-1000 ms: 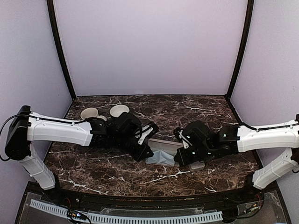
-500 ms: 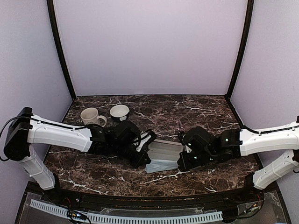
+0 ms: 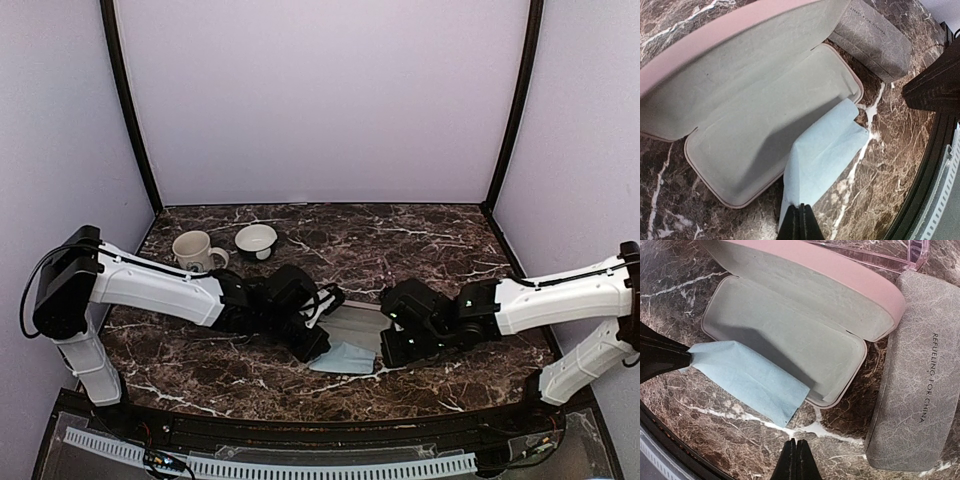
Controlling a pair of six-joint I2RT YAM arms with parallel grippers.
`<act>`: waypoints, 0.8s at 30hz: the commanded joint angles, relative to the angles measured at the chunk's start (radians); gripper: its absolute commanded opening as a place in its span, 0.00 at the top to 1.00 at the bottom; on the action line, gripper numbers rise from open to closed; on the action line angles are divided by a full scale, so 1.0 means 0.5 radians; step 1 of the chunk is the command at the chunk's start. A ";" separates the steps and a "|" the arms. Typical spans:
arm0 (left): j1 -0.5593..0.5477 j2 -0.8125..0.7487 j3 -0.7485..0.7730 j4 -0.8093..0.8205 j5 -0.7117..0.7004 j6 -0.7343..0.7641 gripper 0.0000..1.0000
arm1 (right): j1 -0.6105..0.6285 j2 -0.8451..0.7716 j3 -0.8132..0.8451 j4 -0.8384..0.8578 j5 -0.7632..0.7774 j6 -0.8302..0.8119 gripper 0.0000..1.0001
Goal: Organize the sunglasses
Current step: Pick up the folded cleaning cloth from the center of the board.
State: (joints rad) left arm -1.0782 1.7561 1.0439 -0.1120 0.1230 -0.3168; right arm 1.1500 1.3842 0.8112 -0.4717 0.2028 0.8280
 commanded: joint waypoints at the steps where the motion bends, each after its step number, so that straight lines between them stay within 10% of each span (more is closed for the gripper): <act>1: 0.000 -0.008 0.061 -0.005 -0.024 0.024 1.00 | -0.021 0.029 0.007 0.084 0.001 -0.031 1.00; 24: 0.000 -0.154 -0.147 -0.148 -0.061 -0.014 1.00 | -0.166 0.200 -0.036 0.479 -0.288 -0.131 0.69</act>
State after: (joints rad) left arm -1.0782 1.6836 0.9745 -0.1825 0.1070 -0.3252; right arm 1.0786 1.4593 0.7460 -0.2436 0.0540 0.7979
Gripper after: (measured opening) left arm 0.009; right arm 0.311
